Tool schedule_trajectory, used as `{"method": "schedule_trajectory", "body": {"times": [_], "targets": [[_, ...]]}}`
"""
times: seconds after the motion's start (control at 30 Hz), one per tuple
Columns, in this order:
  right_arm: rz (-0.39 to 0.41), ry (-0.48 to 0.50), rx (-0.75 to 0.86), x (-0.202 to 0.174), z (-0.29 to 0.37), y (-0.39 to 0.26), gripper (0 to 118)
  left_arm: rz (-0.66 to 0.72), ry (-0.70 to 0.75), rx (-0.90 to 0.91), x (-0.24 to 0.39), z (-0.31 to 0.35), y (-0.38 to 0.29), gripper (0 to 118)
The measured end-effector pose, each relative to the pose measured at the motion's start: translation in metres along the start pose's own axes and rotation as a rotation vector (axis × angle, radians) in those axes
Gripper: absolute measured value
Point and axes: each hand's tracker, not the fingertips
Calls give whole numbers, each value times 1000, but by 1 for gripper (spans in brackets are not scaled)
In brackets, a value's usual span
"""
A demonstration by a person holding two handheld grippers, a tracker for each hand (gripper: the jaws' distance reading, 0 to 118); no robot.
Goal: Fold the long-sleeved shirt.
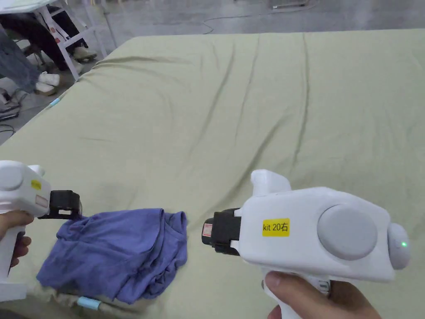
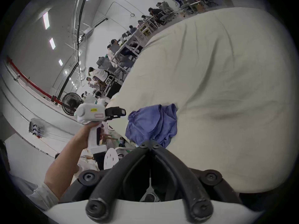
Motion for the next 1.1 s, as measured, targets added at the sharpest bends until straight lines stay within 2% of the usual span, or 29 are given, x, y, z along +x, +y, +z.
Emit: {"method": "schedule_trajectory", "body": {"times": [0.03, 0.07, 0.1, 0.17, 0.33, 0.4, 0.5, 0.6, 0.7, 1.1], "targets": [[3, -3, 20, 2, 12, 0, 0, -5, -39, 18, 7, 16, -4, 98], [8, -17, 48, 6, 30, 0, 0, -34, -103, 79, 17, 36, -8, 56], [14, -39, 80, 10, 47, 0, 0, -79, -117, 130, 41, 61, -23, 0], [25, -98, 158, 19, 88, -1, 0, -114, -121, 288, 68, 108, -42, 0], [101, -309, 437, 31, 207, -11, 0, -155, -328, 639, 144, 229, -99, 0], [177, -419, 568, 26, 249, -20, 0, -144, -364, 789, 172, 270, -128, 0], [272, -550, 718, 16, 301, -40, 0, -169, -313, 1004, 216, 316, -175, 0], [335, -590, 821, 7, 335, -62, 0, -151, -373, 1053, 240, 341, -212, 0], [362, -623, 873, 3, 353, -82, 0, -160, -411, 1055, 266, 353, -238, 0], [355, -649, 895, 9, 369, -107, 0, -212, -452, 1060, 305, 379, -274, 0]]}}
